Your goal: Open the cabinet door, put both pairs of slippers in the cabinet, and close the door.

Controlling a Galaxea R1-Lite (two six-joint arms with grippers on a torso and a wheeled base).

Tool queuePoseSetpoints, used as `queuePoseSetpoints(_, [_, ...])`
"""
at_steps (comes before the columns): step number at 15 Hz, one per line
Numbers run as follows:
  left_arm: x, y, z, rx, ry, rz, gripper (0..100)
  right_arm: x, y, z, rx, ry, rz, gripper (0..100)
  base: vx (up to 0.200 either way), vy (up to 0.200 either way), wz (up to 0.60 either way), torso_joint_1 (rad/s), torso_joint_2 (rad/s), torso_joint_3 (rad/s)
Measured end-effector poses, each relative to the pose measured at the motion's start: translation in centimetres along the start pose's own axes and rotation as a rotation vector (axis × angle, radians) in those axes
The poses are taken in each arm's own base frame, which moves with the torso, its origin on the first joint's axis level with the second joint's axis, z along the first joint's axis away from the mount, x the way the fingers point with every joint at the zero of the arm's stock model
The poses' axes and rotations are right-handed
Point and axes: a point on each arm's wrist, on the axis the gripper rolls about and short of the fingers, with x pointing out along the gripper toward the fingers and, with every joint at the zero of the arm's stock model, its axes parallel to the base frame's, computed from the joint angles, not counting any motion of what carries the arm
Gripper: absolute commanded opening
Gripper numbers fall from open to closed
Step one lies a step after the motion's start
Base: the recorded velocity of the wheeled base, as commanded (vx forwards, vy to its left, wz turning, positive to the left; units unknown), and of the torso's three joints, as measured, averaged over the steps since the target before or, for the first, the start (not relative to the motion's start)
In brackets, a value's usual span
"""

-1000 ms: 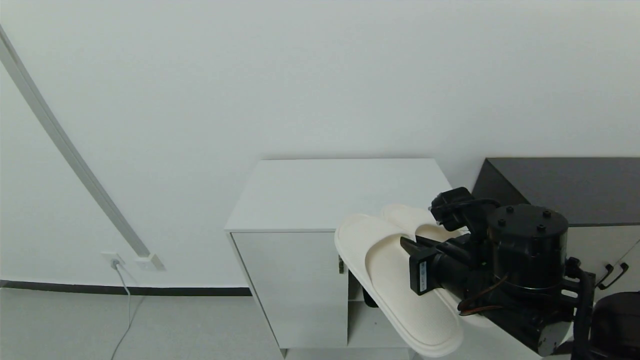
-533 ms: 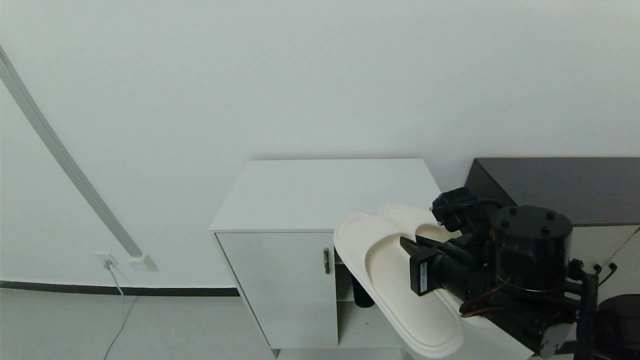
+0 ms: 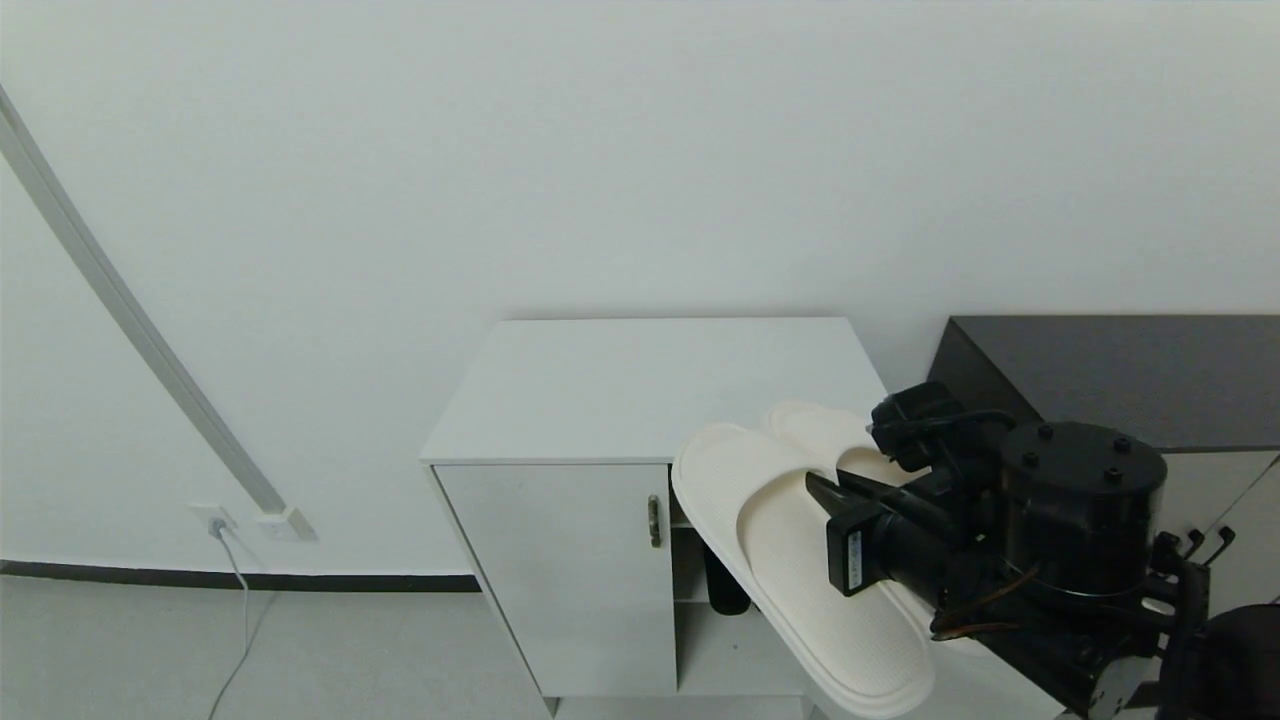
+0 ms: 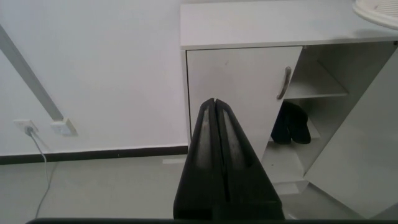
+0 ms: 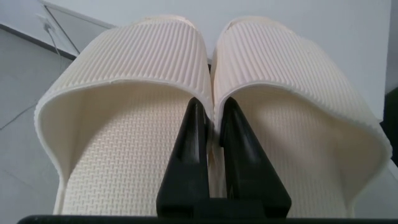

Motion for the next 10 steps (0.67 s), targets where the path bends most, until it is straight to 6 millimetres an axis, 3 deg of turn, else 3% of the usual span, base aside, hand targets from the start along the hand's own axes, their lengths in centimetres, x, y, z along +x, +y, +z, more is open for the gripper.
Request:
queuePoseSetpoints(4, [0.00, 0.00, 0.00, 0.000, 0.000, 0.001, 0, -0.13, -0.12, -0.42, -0.008, 0.014, 0.002, 0, 0.000, 0.000, 0.00, 0.000, 0.00, 0.000])
queuePoseSetpoints(10, [0.00, 0.00, 0.00, 0.000, 0.000, 0.000, 0, -0.19, -0.14, -0.58, -0.010, 0.019, 0.002, 0, 0.000, 0.000, 0.00, -0.146, 0.33, 0.177])
